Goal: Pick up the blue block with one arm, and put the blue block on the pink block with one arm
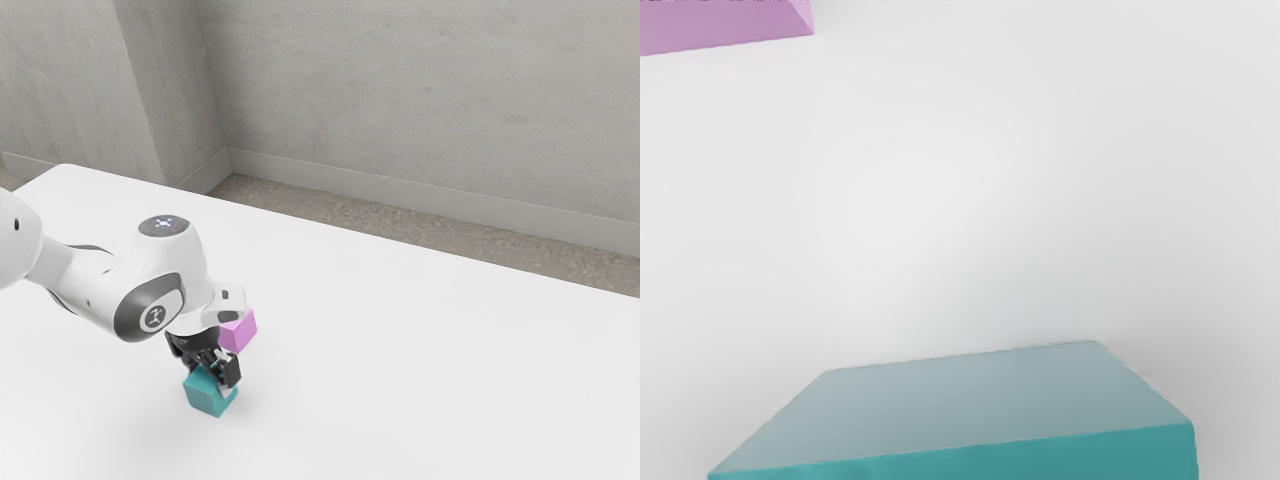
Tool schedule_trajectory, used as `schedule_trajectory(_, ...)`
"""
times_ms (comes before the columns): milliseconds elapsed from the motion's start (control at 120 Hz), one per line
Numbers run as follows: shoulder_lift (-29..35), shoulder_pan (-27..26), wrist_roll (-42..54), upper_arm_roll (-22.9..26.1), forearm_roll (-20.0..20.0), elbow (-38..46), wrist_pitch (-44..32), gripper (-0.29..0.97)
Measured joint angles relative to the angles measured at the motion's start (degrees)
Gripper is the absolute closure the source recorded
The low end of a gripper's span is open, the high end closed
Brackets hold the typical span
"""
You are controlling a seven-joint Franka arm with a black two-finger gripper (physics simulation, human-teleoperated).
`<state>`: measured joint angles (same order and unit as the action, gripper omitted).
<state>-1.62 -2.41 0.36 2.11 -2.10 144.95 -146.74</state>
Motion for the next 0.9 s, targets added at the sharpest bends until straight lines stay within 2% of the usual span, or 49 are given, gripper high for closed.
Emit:
schedule_trajectory(550, 2.07, 0.21, -0.87, 0.25, -0.54, 0.01, 0.44, 0.35)
schedule_trajectory(717, 5.19, -0.08, -1.4, 0.03, -1.13, -2.81, 3.95, 0.35)
schedule_trajectory(900, 6.13, -0.09, -1.73, -2.8, -3.16, -6.54, 8.47, 0.36)
